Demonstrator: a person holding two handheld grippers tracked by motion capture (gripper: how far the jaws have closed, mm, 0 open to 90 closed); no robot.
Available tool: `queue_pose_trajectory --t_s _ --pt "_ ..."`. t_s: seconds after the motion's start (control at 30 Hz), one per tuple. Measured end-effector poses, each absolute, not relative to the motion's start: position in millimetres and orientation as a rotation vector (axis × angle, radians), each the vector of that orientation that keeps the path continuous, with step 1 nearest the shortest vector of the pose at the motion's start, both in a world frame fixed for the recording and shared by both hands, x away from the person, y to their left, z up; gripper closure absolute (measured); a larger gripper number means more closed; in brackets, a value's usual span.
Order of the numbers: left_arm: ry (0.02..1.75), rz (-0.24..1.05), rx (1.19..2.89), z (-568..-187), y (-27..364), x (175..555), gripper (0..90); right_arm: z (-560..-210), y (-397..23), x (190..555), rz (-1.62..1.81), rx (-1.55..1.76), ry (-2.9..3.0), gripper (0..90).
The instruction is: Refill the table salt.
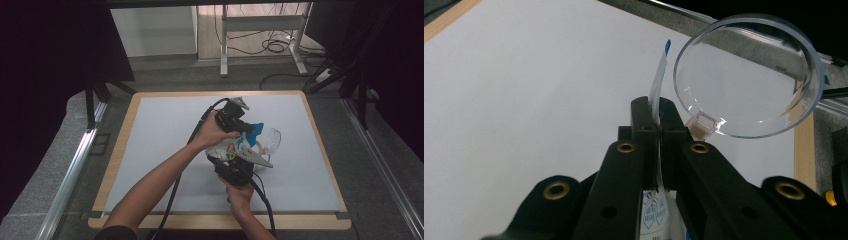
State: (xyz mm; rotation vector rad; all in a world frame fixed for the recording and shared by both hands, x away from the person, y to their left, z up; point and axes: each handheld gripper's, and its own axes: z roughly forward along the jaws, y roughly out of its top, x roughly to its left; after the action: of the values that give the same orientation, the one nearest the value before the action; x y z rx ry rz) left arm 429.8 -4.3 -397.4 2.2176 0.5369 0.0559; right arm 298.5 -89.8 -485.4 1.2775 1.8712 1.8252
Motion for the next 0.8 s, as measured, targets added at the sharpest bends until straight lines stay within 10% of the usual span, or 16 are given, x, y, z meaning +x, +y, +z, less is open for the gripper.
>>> queue_pose_trajectory --t_s 0.8 --pt "0.544 0.062 2.224 -397.4 -1.4 429.8 89.6 -486.2 -87.2 299.1 1.834 1.267 1.874 63.3"
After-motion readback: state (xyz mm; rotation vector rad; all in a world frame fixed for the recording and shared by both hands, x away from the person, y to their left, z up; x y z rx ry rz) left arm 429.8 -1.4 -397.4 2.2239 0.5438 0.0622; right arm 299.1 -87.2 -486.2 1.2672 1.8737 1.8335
